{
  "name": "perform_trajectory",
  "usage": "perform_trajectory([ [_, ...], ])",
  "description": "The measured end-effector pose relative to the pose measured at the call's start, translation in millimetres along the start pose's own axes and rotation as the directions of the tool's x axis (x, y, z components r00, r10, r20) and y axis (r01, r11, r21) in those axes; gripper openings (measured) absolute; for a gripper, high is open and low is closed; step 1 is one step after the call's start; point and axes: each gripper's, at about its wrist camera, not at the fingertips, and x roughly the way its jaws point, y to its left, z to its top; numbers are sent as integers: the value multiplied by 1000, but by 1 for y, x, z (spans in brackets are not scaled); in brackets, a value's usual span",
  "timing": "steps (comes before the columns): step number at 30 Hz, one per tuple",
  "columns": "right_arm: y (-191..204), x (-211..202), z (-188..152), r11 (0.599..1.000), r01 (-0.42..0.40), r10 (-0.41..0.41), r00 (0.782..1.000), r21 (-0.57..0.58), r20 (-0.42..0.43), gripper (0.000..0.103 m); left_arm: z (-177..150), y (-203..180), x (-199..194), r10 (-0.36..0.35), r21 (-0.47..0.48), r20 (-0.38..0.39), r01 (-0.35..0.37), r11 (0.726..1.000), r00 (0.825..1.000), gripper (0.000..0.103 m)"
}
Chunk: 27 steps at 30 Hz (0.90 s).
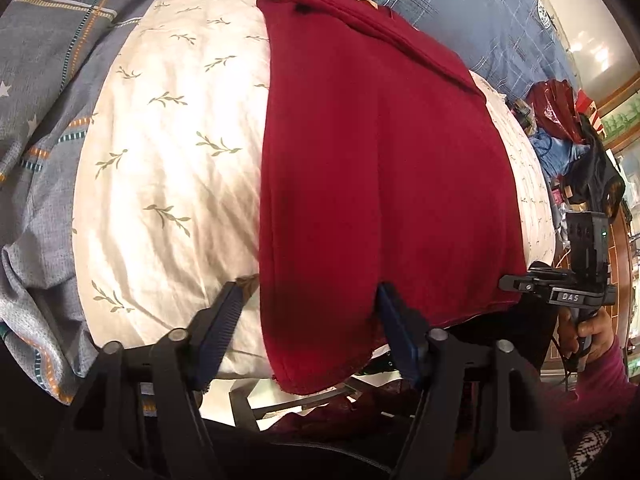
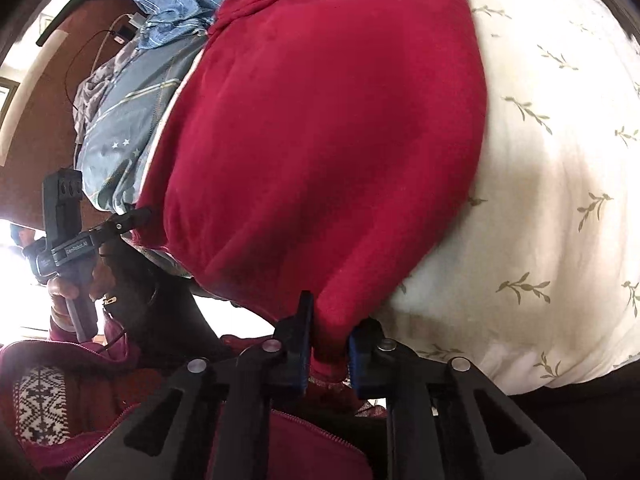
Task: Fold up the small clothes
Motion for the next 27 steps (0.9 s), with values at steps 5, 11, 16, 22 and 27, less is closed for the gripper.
perform_trajectory([
  [5, 5, -17, 11, 998, -63, 64, 996, -22, 68, 10, 6, -4, -2, -23, 21, -28, 24, 1000, 999, 9],
  [11, 3, -56, 46, 992, -119, 123, 967, -31, 222, 10, 39, -15, -42, -139, 54, 76, 135, 989, 987, 9],
  [16, -3, -79, 90, 992, -124, 123, 919, -23, 374, 10, 93, -9, -56, -170, 26, 198, 168, 985, 965, 9],
  [22, -16, -99, 154, 994, -109, 94, 869, 3, 486, 9, 163, -16, -47, -142, 38, 286, 137, 990, 948, 9],
  [27, -32, -103, 214, 995, -85, 47, 846, 46, 531, 10, 224, -15, -32, -99, 24, 337, 96, 995, 936, 9],
])
